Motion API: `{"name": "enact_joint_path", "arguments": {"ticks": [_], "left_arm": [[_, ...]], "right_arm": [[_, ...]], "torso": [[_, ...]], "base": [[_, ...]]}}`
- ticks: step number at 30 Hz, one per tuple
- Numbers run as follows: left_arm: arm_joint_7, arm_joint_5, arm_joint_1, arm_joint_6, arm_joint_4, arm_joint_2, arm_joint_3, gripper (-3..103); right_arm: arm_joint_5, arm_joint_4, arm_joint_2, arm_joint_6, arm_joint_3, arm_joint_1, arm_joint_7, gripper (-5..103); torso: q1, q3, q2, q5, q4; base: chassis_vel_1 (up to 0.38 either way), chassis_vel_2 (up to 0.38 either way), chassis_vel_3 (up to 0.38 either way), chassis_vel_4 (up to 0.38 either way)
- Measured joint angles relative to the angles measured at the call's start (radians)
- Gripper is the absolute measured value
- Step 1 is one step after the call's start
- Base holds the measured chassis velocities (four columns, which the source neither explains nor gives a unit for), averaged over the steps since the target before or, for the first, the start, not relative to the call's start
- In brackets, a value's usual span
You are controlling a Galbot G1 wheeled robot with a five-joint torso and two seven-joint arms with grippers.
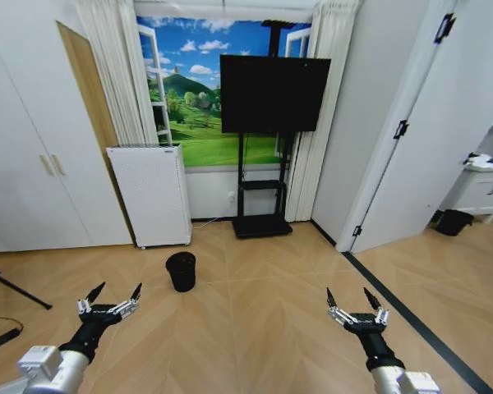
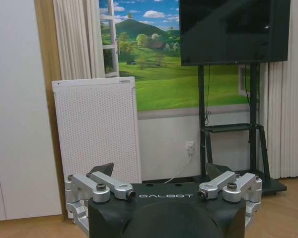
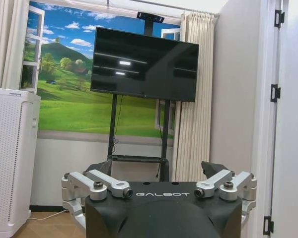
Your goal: Pick up the trash bin and place the garbage on the floor into it.
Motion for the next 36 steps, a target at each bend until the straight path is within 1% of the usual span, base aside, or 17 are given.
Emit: {"name": "enact_joint_path", "arguments": {"ticks": [5, 7, 36], "left_arm": [[0.000, 0.000, 0.000, 0.000, 0.000, 0.000, 0.000, 100], [0.000, 0.000, 0.000, 0.000, 0.000, 0.000, 0.000, 100], [0.000, 0.000, 0.000, 0.000, 0.000, 0.000, 0.000, 100]], "right_arm": [[0.000, 0.000, 0.000, 0.000, 0.000, 0.000, 0.000, 100], [0.000, 0.000, 0.000, 0.000, 0.000, 0.000, 0.000, 100], [0.000, 0.000, 0.000, 0.000, 0.000, -0.001, 0.000, 100]], "torso": [[0.000, 0.000, 0.000, -0.0005, -0.0001], [0.000, 0.000, 0.000, -0.0003, -0.0005], [-0.001, 0.000, 0.000, -0.0002, -0.0003]], "base": [[-0.041, 0.069, 0.069, -0.036], [0.000, 0.000, 0.000, 0.000], [0.000, 0.000, 0.000, 0.000]]}}
